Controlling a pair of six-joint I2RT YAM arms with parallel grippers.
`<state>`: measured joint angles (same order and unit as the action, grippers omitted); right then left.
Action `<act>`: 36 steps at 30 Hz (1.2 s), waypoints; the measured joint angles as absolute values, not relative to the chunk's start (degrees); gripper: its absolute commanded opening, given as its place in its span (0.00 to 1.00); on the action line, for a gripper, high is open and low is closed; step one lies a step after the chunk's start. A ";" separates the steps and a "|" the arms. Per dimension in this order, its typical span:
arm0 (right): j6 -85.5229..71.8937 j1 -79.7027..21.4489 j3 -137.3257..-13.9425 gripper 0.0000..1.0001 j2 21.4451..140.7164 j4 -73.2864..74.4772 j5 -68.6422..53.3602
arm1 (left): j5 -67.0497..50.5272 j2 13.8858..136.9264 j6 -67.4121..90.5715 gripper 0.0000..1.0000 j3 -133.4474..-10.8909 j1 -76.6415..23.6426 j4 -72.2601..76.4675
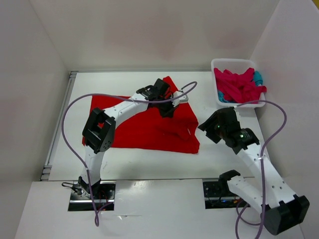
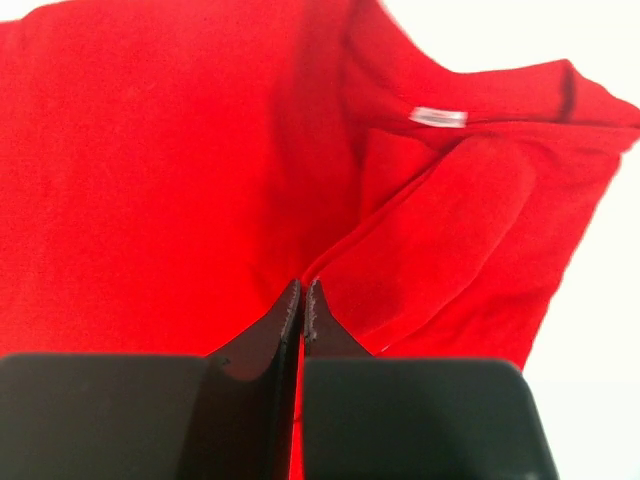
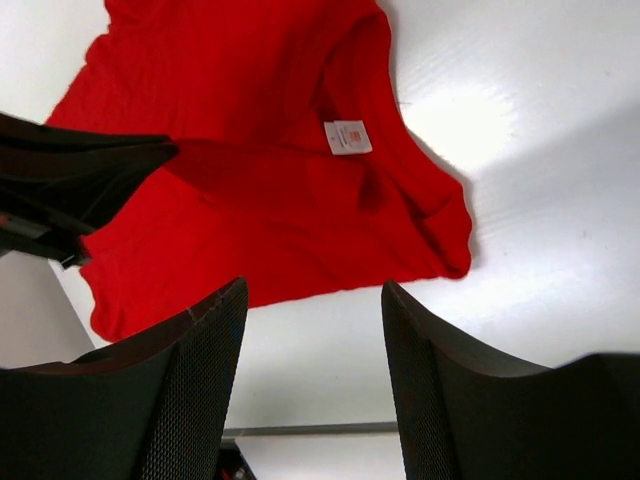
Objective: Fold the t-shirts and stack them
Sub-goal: Fold the flattened tshirt in 1/3 of the way
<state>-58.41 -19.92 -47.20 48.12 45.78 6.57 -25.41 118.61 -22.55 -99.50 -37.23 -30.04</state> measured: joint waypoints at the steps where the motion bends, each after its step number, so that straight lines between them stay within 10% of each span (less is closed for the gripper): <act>1: -57.30 -18.96 -47.20 0.62 49.69 44.60 5.45 | -24.73 118.63 -21.85 0.00 -99.33 -37.01 -29.43; 36: -35.64 -12.86 -72.44 0.71 106.72 22.94 -9.80 | -3.18 119.55 -13.13 0.11 -96.16 -35.00 -16.23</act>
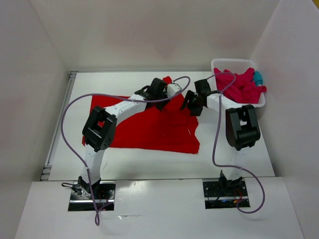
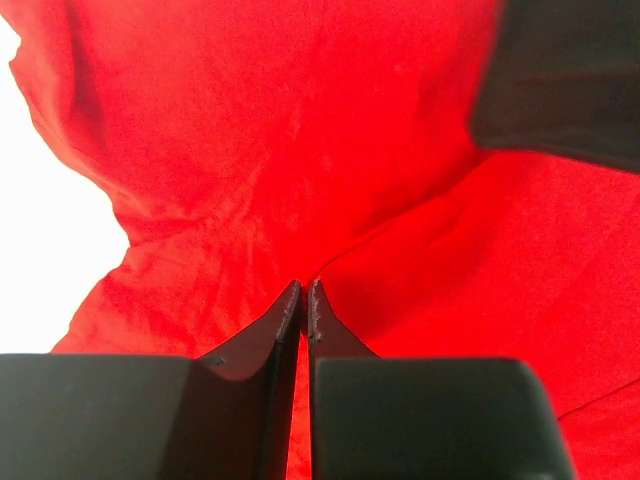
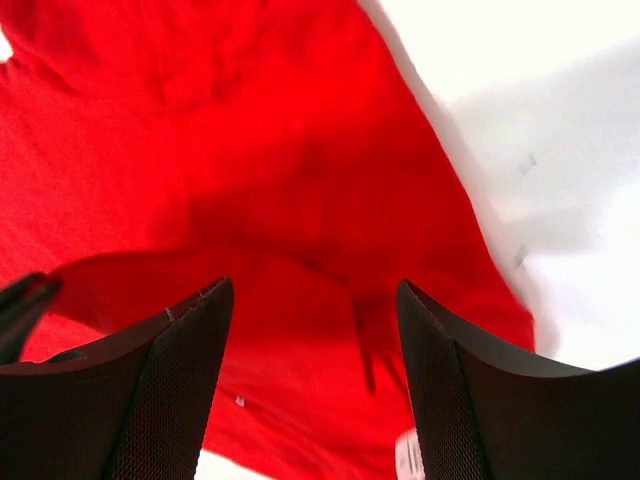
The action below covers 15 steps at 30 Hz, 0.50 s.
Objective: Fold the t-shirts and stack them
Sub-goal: Fold the flattened tshirt in 1/3 of the way
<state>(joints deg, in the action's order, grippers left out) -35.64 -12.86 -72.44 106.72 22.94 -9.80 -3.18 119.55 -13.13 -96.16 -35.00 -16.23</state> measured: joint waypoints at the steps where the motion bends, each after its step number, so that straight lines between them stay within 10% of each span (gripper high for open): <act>1: -35.44 -12.86 -73.17 0.71 107.85 22.61 -10.11 | -3.14 119.70 -13.13 0.11 -95.83 -35.00 -16.14; 15: -36.99 -12.86 -76.90 0.59 114.13 22.24 -15.11 | -3.25 120.14 -13.08 0.11 -94.32 -33.93 -16.32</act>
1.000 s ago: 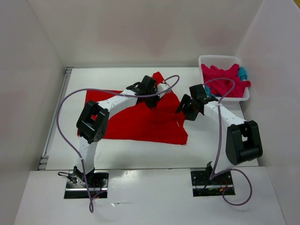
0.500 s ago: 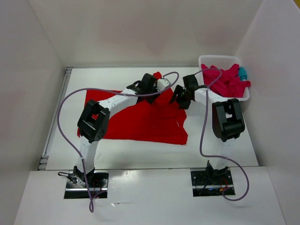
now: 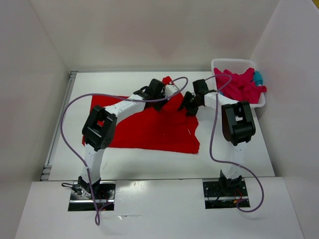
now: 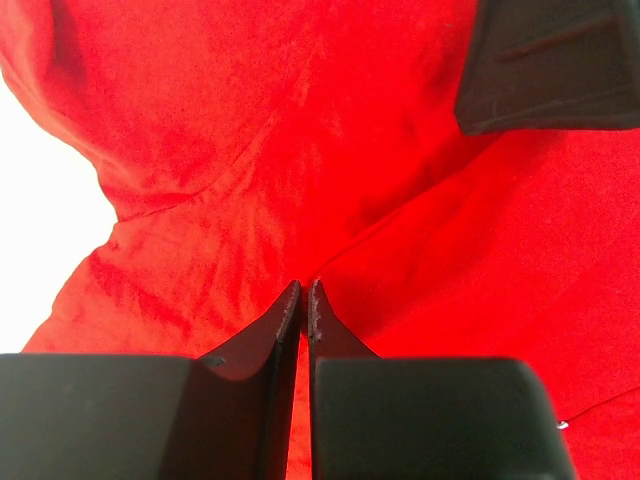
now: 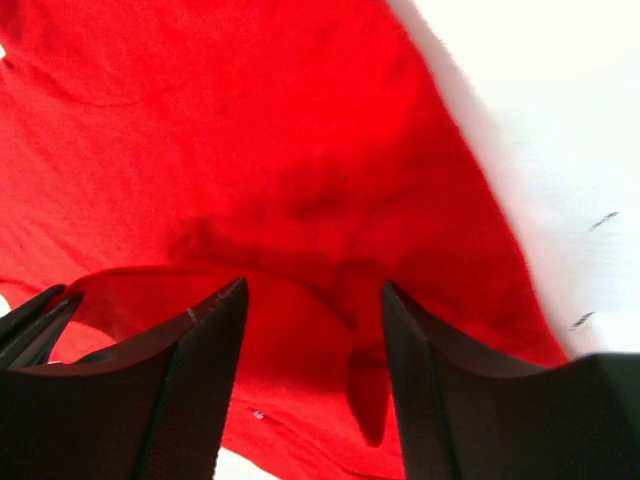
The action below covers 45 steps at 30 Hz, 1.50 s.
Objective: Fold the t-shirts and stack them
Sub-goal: Fold the flattened tshirt in 1/3 of the way
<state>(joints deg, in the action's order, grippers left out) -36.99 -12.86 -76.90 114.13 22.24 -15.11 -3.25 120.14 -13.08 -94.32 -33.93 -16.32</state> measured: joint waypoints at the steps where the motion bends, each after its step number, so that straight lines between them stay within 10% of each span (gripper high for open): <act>1: -37.34 -12.93 -76.90 0.58 114.19 22.22 -15.64 | -3.27 120.14 -13.08 0.11 -94.32 -33.87 -16.32; 7: -38.30 -13.08 -76.93 0.53 114.59 22.94 -17.47 | -3.29 120.14 -13.08 0.11 -94.32 -33.56 -16.49; 15: -39.00 -13.10 -76.86 0.00 114.54 23.20 -18.09 | -3.29 120.14 -13.08 0.11 -94.35 -33.47 -16.97; 32: -34.63 -13.15 -76.07 0.00 114.50 10.98 -13.74 | 2.17 120.14 -11.60 0.17 -94.21 -33.45 -14.31; 38: -32.80 -13.15 -75.44 0.57 114.50 6.28 -12.86 | 3.75 120.25 -10.11 0.54 -94.21 -32.95 -12.82; 45: -30.61 -13.28 -74.83 0.67 113.06 5.41 -9.72 | 4.89 120.53 -8.99 0.68 -94.21 -31.68 -13.02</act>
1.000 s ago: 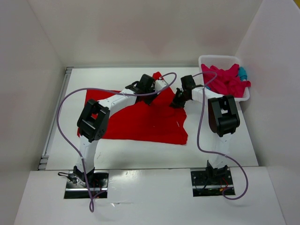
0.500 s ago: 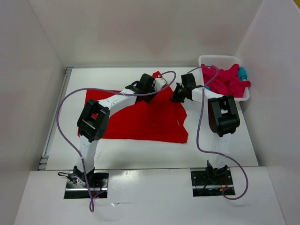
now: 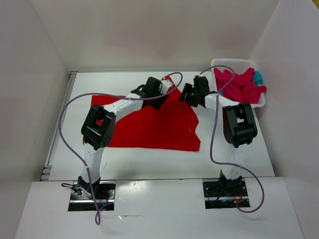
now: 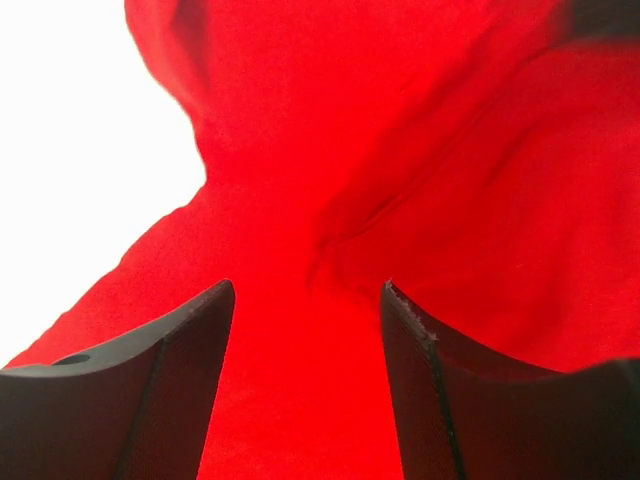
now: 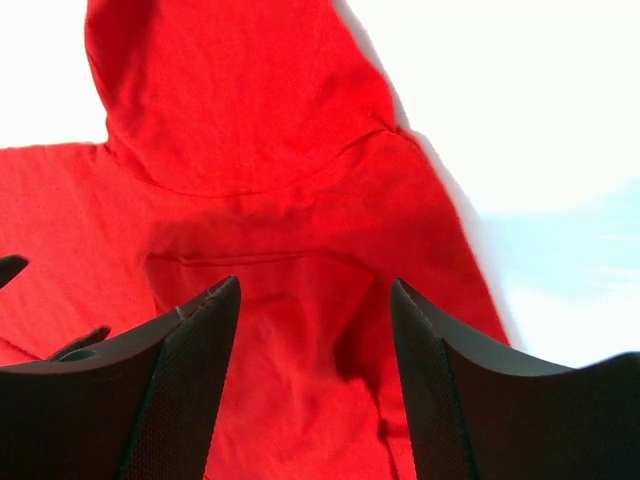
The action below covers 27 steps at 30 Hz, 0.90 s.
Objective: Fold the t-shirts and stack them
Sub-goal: Fold the flattened tshirt in 1/3 of the way
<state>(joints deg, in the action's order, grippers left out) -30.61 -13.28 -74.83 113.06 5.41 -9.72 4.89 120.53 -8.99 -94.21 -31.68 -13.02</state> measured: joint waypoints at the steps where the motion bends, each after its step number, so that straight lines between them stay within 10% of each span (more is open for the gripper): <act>1: -30.50 -13.41 -74.48 0.73 111.90 5.67 -8.64 | 5.45 120.55 -8.99 0.71 -94.21 -31.44 -13.32; 18: -43.22 -15.79 -53.93 0.94 86.13 34.35 0.75 | 8.67 105.58 -10.41 0.87 -79.83 3.79 -20.86; 27: -30.65 -19.25 -112.51 0.91 122.10 39.00 5.30 | 4.62 118.26 -10.04 0.89 -90.61 9.26 -22.92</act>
